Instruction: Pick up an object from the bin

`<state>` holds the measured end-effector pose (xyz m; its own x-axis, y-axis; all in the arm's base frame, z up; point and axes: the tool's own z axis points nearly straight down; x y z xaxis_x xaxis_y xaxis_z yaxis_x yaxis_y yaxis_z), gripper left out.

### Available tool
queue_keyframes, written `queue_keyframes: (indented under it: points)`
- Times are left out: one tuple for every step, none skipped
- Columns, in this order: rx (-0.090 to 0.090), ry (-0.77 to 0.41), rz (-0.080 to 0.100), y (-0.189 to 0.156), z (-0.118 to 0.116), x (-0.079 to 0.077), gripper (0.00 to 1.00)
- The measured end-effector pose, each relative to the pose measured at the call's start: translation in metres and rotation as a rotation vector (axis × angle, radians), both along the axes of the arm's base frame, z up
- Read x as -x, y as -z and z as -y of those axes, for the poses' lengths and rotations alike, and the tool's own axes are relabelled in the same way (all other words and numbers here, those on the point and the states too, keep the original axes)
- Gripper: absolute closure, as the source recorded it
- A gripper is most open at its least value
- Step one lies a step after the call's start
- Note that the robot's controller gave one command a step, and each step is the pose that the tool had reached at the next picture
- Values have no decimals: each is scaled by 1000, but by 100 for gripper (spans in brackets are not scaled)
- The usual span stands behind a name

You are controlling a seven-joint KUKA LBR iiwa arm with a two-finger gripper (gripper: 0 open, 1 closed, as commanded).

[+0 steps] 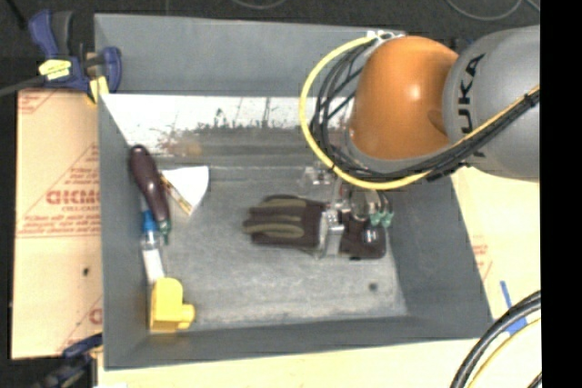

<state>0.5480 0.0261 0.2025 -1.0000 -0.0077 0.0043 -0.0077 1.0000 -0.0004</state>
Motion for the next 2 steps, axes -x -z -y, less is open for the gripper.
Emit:
queue_keyframes:
  points:
    - [-1, 0, 8, -5, 0, -1, 0]
    - [-1, 24, 12, 55, 19, -17, 0]
